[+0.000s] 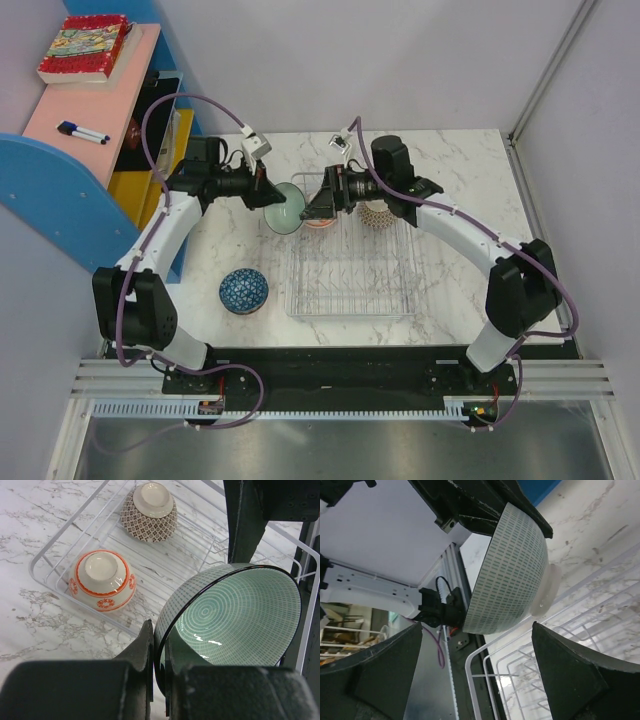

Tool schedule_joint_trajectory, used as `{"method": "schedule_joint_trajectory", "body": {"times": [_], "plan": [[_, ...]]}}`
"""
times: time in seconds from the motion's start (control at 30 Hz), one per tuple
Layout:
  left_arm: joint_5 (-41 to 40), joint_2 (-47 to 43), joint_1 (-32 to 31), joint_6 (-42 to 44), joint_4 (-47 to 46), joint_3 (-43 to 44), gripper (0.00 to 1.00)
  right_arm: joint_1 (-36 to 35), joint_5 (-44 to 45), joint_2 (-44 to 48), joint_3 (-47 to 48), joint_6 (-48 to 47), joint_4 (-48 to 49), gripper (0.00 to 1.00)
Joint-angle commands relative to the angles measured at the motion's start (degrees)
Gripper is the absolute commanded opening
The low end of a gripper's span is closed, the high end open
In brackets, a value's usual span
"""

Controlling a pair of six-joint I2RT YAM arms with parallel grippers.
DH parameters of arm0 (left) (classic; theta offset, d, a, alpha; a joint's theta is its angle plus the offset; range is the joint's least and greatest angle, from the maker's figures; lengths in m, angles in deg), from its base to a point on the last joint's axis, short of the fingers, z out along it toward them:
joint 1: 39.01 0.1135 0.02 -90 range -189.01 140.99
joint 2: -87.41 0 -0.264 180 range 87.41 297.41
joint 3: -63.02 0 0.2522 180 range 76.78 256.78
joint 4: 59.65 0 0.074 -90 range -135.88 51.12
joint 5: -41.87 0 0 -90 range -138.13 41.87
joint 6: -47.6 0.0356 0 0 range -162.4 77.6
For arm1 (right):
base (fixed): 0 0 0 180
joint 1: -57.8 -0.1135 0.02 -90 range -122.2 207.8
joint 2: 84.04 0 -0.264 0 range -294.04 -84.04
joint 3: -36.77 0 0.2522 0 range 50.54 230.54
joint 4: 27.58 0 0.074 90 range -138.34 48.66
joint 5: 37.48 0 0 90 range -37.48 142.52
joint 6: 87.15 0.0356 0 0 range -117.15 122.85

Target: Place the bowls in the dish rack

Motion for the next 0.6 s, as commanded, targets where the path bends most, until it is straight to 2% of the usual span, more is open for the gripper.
{"method": "schedule_joint_trajectory", "body": {"times": [0.0, 0.33, 0.57], "plan": [[3.1, -2.5, -0.8, -1.8, -1.0, 0.9, 0.02, 0.8, -8.5, 0.1, -3.8, 12.0, 16.4, 0.98], [3.8, -3.2, -1.9, -2.1, -0.8, 1.2, 0.02, 0.8, -6.8, -2.6, -4.1, 10.8, 16.5, 0.98], [4.2, -4.5, -2.2, -2.1, -0.8, 0.0, 0.02, 0.9, 0.8, -2.2, -1.9, 1.2, 7.8, 0.97]]}}
